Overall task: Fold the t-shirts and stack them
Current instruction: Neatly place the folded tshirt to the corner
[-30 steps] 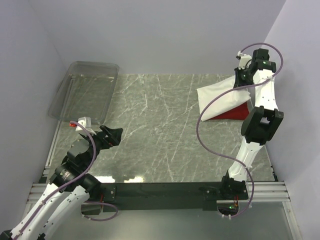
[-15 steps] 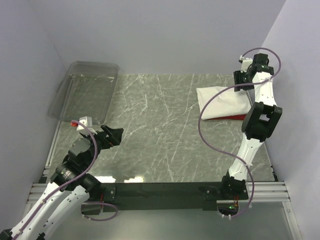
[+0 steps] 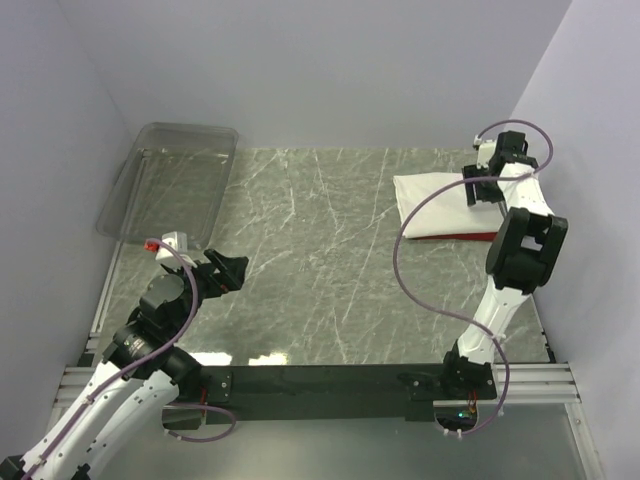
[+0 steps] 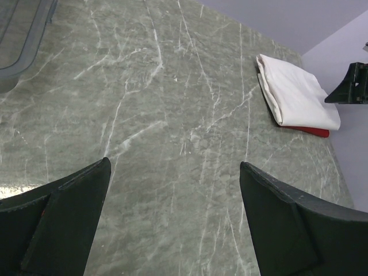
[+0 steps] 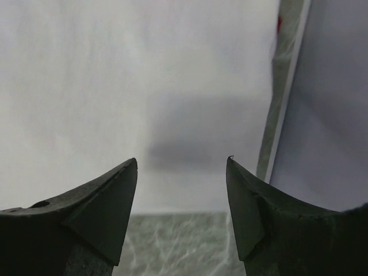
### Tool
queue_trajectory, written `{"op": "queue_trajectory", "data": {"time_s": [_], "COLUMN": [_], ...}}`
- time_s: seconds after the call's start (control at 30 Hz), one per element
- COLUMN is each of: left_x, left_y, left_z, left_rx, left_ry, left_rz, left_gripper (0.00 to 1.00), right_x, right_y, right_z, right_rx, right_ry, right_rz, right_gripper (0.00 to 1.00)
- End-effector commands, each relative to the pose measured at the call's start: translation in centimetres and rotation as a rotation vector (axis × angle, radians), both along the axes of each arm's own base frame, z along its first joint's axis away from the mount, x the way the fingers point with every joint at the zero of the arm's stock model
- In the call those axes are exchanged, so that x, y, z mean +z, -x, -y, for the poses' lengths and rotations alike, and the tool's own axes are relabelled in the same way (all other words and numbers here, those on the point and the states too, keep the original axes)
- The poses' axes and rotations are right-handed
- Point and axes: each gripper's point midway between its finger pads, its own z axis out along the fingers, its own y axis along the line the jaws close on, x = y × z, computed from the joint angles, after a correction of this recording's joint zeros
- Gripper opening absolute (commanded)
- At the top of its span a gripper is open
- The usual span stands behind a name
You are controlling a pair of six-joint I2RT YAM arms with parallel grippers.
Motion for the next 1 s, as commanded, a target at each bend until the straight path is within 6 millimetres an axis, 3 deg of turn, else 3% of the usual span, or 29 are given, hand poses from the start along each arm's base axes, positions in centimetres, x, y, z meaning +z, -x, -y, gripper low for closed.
{"op": "queue_trajectory", "data": {"time_s": [0.0, 0.03, 0.07, 0.1, 0.17, 0.2, 0.27, 0.3, 0.33, 0.37, 0.4, 0.43, 0.47, 0.5, 0.53, 0.57, 0.6, 0.67, 0.7, 0.8, 0.97], "left_x": [1.9, 2.0, 2.1, 2.7, 2.8, 3.4, 3.2, 3.8, 3.7, 3.5, 4.0, 4.1, 3.8, 4.0, 4.0, 3.8, 3.7, 3.6, 3.4, 3.7, 4.0], "left_y": [0.0, -0.1, -0.2, -0.2, -0.5, -0.5, -0.9, -1.0, -1.1, -1.4, -1.5, -1.6, -1.7, -1.9, -2.0, -2.0, -2.0, -1.9, -1.9, -1.8, -1.4], "left_z": [0.5, 0.5, 0.6, 0.6, 1.0, 1.1, 1.3, 1.3, 1.3, 1.2, 1.0, 0.8, 0.5, 0.0, -0.4, -0.6, -1.1, -1.4, -1.6, -2.5, -3.9], "left_rx": [-0.025, -0.026, -0.028, -0.029, -0.042, -0.045, -0.052, -0.049, -0.050, -0.041, -0.030, -0.016, -0.002, 0.028, 0.044, 0.055, 0.069, 0.078, 0.088, 0.120, 0.153], "left_ry": [0.025, 0.022, 0.017, 0.017, 0.000, -0.001, -0.028, -0.028, -0.044, -0.063, -0.069, -0.077, -0.093, -0.105, -0.115, -0.129, -0.150, -0.166, -0.175, -0.204, -0.257], "left_rz": [0.043, 0.043, 0.043, 0.048, 0.039, 0.045, 0.024, 0.030, 0.022, 0.009, 0.012, 0.009, -0.009, -0.007, -0.009, -0.018, -0.019, -0.022, -0.027, -0.017, 0.008], "left_gripper": [1.00, 0.99, 0.99, 0.99, 0.99, 1.00, 0.99, 0.99, 0.99, 0.99, 1.00, 0.99, 0.99, 0.99, 0.99, 0.99, 0.99, 0.99, 0.99, 0.99, 0.99], "right_x": [7.5, 7.6, 6.5, 8.1, 7.6, 9.5, 9.5, 11.6, 11.1, 11.7, 14.2, 13.5, 14.2, 16.8, 17.4, 16.9, 19.0, 19.0, 20.8, 21.5, 20.2], "right_y": [0.6, 1.1, 2.3, 3.1, 5.0, 6.0, 7.9, 9.0, 10.1, 10.8, 11.7, 12.7, 13.2, 14.2, 15.0, 15.8, 17.1, 18.6, 19.7, 21.7, 22.1], "right_z": [-2.0, -2.8, -4.1, -5.0, -7.2, -7.9, -9.2, -9.9, -10.2, -10.3, -10.3, -10.1, -9.6, -9.1, -8.8, -8.6, -8.3, -7.5, -7.4, -5.5, -4.2], "right_rx": [0.068, 0.091, 0.121, 0.152, 0.209, 0.230, 0.257, 0.282, 0.282, 0.280, 0.271, 0.240, 0.198, 0.132, 0.094, 0.058, -0.003, -0.096, -0.152, -0.353, -0.488], "right_ry": [0.025, 0.013, -0.027, -0.030, -0.087, -0.087, -0.116, -0.111, -0.118, -0.106, -0.072, -0.063, -0.042, -0.008, 0.001, -0.003, -0.011, -0.003, -0.015, -0.013, -0.031], "right_rz": [0.197, 0.201, 0.179, 0.219, 0.217, 0.264, 0.274, 0.335, 0.333, 0.358, 0.442, 0.450, 0.493, 0.597, 0.636, 0.650, 0.747, 0.796, 0.884, 0.978, 0.930], "right_gripper": [0.70, 0.70, 0.70, 0.70, 0.70, 0.70, 0.70, 0.71, 0.71, 0.71, 0.71, 0.71, 0.71, 0.71, 0.73, 0.75, 0.79, 0.89, 0.92, 1.00, 1.00]}}
